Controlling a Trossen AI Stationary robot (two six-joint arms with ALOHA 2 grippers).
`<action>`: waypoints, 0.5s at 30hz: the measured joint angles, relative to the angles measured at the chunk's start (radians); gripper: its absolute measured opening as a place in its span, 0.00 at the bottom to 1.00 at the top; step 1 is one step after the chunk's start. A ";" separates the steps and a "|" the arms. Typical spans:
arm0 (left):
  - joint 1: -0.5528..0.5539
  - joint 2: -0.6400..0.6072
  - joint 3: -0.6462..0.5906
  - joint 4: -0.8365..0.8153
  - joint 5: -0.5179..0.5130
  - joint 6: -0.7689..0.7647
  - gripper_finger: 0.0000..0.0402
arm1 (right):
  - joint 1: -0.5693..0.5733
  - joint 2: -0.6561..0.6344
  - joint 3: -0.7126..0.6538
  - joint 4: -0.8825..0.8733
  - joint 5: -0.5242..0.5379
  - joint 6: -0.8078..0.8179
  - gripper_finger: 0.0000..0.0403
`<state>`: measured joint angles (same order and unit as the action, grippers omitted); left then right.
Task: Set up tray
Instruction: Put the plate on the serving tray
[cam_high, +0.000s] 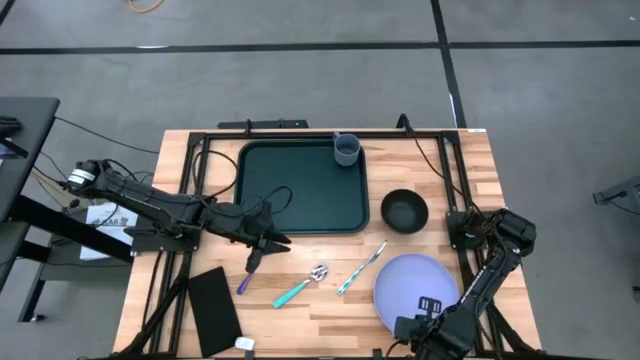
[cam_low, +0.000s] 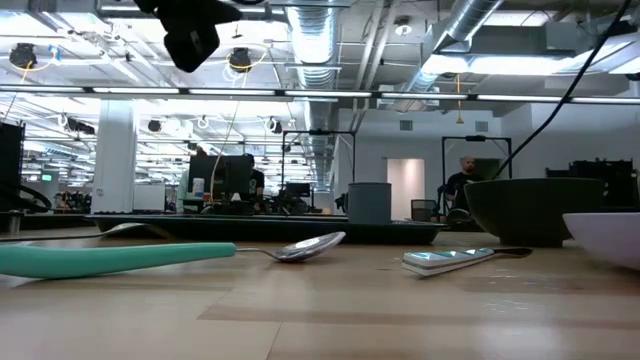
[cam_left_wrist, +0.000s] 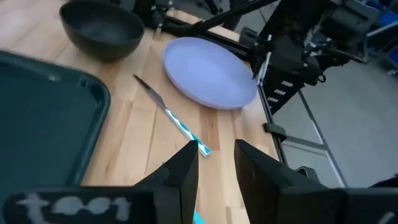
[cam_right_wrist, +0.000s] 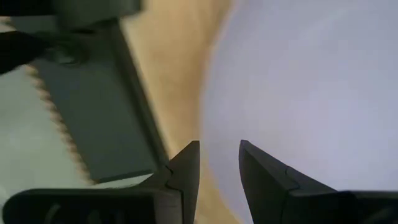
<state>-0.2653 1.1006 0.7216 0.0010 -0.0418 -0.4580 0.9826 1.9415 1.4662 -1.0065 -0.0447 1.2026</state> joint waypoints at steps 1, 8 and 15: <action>0.000 0.000 0.000 -0.005 0.000 -0.014 0.23 | -0.005 0.000 0.000 0.022 -0.014 -0.001 0.26; 0.000 0.000 0.000 -0.008 0.003 -0.034 0.23 | -0.040 0.000 0.000 0.096 -0.020 -0.001 0.26; 0.000 0.000 0.000 -0.011 0.004 -0.034 0.23 | -0.076 0.000 0.000 0.099 -0.010 -0.035 0.26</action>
<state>-0.2653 1.1008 0.7212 -0.0101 -0.0380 -0.4923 0.9068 1.9415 1.4662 -0.9076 -0.0547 1.1678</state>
